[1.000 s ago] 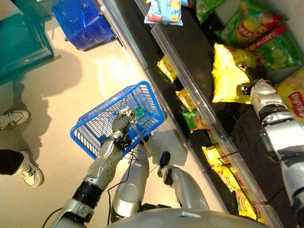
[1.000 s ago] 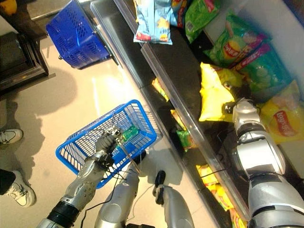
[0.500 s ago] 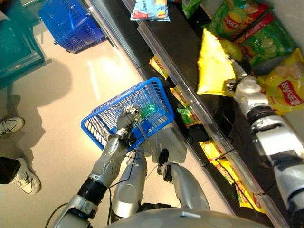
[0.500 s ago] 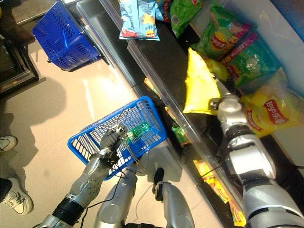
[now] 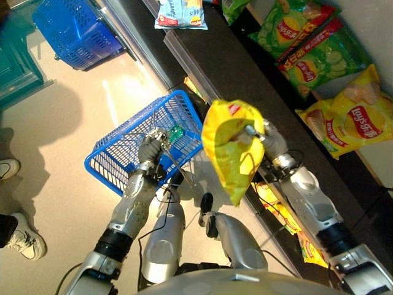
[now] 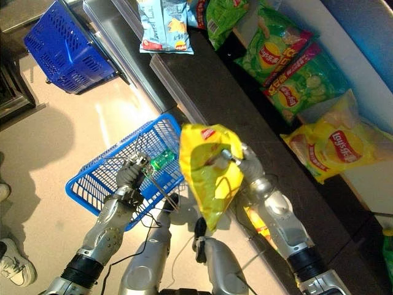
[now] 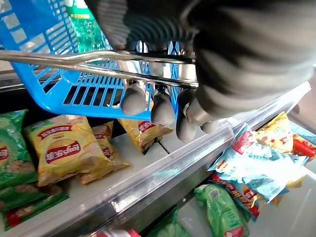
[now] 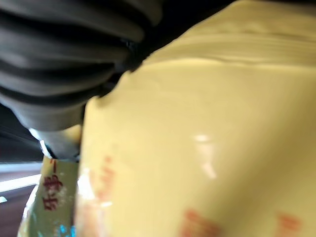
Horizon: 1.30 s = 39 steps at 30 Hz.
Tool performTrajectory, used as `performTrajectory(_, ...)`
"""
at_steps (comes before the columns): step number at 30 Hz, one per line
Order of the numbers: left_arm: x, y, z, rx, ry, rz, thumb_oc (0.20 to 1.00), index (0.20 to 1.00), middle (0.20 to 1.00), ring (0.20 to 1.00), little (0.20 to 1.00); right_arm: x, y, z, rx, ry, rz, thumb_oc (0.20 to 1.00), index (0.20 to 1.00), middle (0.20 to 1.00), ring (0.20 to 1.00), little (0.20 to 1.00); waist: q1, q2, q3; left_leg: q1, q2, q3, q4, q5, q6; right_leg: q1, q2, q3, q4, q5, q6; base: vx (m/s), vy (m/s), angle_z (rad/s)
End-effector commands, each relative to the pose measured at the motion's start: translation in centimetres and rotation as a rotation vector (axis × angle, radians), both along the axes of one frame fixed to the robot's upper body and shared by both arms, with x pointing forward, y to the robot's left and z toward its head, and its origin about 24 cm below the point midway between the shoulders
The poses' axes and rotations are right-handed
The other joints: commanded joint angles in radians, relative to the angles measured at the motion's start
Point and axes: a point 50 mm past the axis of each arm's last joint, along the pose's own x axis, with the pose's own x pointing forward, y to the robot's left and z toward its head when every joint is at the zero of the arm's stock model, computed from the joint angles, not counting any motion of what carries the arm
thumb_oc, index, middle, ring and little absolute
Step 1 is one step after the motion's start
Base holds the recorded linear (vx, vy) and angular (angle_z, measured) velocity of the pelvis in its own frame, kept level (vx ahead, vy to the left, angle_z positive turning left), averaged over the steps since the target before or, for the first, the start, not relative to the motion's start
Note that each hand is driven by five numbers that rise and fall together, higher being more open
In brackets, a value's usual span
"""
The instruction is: Pick up the snacks into the basket
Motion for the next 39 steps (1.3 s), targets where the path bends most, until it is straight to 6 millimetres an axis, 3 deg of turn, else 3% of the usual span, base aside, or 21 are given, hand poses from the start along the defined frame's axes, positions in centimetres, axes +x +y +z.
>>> performTrajectory(1, 0.2, -1.5, 6.4, -0.013, -0.378, -0.077, 0.2, 0.2, 0.2, 0.2, 0.2, -0.5, 1.1, 0.5, -0.095, -0.069, 0.103, 0.2, 0.2, 0.2, 0.2, 0.2, -0.002, -0.009, -0.149, 0.027, -0.041, 0.041, 0.034, -0.098, 0.031, 0.022, -0.075, 0.022, -0.128, 0.123, 0.117, 0.07, 0.061, 0.16)
performTrajectory(6, 0.0, -1.7, 5.7, -0.026, -0.353, -0.094, 0.2, 0.2, 0.2, 0.2, 0.2, -0.2, 1.5, -1.1, -0.278, -0.07, 0.108, 0.2, 0.2, 0.2, 0.2, 0.2, -0.001, 0.009, -0.196, 0.071, -0.047, 0.035, 0.008, -0.098, 0.036, 0.062, -0.088, 0.013, -0.141, 0.121, 0.118, 0.07, 0.033, 0.07)
performTrajectory(12, -0.5, -3.0, 4.1, -0.053, -0.29, -0.161, 0.2, 0.2, 0.2, 0.2, 0.2, 1.8, 5.1, -2.0, -0.488, -0.118, 0.185, 0.2, 0.2, 0.2, 0.2, 0.2, 0.017, 0.038, -0.258, 0.114, -0.057, 0.042, -0.007, -0.111, 0.052, 0.088, -0.102, 0.016, -0.149, 0.118, 0.123, 0.05, 0.039, 0.02)
performTrajectory(13, -0.5, -3.0, 4.1, -0.053, -0.291, -0.16, 0.2, 0.2, 0.2, 0.2, 0.2, 1.8, 5.2, -2.0, -0.487, -0.12, 0.185, 0.2, 0.2, 0.2, 0.2, 0.2, 0.017, 0.037, -0.257, 0.113, -0.057, 0.043, -0.006, -0.112, 0.052, 0.087, -0.102, 0.017, -0.147, 0.117, 0.123, 0.01, 0.03, -0.03)
performTrajectory(14, -0.6, -3.8, 4.1, -0.067, -0.283, -0.201, 0.2, 0.2, 0.2, 0.2, 0.2, 2.7, 7.4, -1.7, -0.53, -0.152, 0.225, 0.2, 0.2, 0.2, 0.2, 0.2, 0.03, 0.043, -0.25, 0.107, -0.065, 0.043, 0.019, -0.124, 0.058, 0.079, -0.101, 0.025, -0.122, 0.108, 0.124, 0.0, 0.0, 0.0)
performTrajectory(17, -0.7, -5.0, 4.6, -0.081, -0.297, -0.259, 0.2, 0.2, 0.2, 0.2, 0.2, 3.9, 8.9, -2.0, -0.555, -0.137, 0.198, 0.2, 0.2, 0.2, 0.2, 0.2, 0.045, 0.045, -0.229, 0.085, -0.076, 0.041, 0.059, -0.135, 0.06, 0.061, -0.101, 0.032, -0.1, 0.102, 0.124, -0.01, -0.002, 0.01)
performTrajectory(20, -1.0, -6.9, 5.4, -0.107, -0.311, -0.341, 0.2, 0.2, 0.2, 0.2, 0.2, 5.9, 10.7, -0.7, -0.538, -0.143, 0.12, 0.2, 0.2, 0.2, 0.2, 0.2, 0.083, 0.058, -0.176, 0.039, -0.089, 0.027, 0.101, -0.138, 0.056, 0.027, -0.091, 0.025, -0.072, 0.091, 0.119, -0.07, -0.031, 0.06)
performTrajectory(25, -1.5, -10.1, 7.5, -0.097, -0.368, -0.499, 0.2, 0.2, 0.2, 0.2, 0.2, 10.5, 10.1, 3.7, -0.572, -0.18, -0.1, 0.2, 0.2, 0.2, 0.2, 0.2, 0.141, 0.078, -0.056, -0.053, -0.104, -0.003, 0.165, -0.139, 0.041, -0.077, -0.08, 0.004, 0.019, 0.073, 0.107, -0.11, -0.045, 0.19)
performTrajectory(32, -2.3, -13.0, 8.9, -0.096, -0.409, -0.632, 0.2, 0.2, 0.2, 0.2, 0.2, 13.2, 8.3, 6.9, -0.598, -0.166, -0.266, 0.2, 0.2, 0.2, 0.2, 0.2, 0.185, 0.117, 0.045, -0.121, -0.122, -0.04, 0.218, -0.144, 0.036, -0.139, -0.088, -0.035, 0.101, 0.034, 0.1, -0.06, -0.032, 0.19)
performTrajectory(35, -3.3, -14.6, 9.7, -0.12, -0.426, -0.723, 0.2, 0.2, 0.2, 0.2, 0.2, 14.4, 5.8, 8.2, -0.603, -0.13, -0.394, 0.2, 0.2, 0.2, 0.2, 0.2, 0.211, 0.156, 0.049, -0.199, -0.145, -0.075, 0.251, -0.146, 0.037, -0.209, -0.095, -0.072, 0.151, 0.009, 0.096, -0.02, -0.035, 0.36)
performTrajectory(37, -3.5, -14.8, 9.9, -0.126, -0.429, -0.734, 0.2, 0.2, 0.2, 0.2, 0.2, 14.6, 5.1, 8.4, -0.6, -0.119, -0.424, 0.2, 0.2, 0.2, 0.2, 0.2, 0.216, 0.163, 0.049, -0.218, -0.148, -0.082, 0.259, -0.146, 0.037, -0.226, -0.099, -0.08, 0.164, 0.004, 0.094, -0.02, -0.009, 0.4)
performTrajectory(39, -4.3, -15.6, 10.2, -0.131, -0.44, -0.793, 0.2, 0.2, 0.2, 0.2, 0.2, 15.2, 2.4, 9.7, -0.582, -0.107, -0.534, 0.2, 0.2, 0.2, 0.2, 0.2, 0.231, 0.192, 0.049, -0.268, -0.167, -0.102, 0.283, -0.145, 0.036, -0.263, -0.111, -0.11, 0.202, -0.014, 0.094, -0.01, -0.037, 0.32)
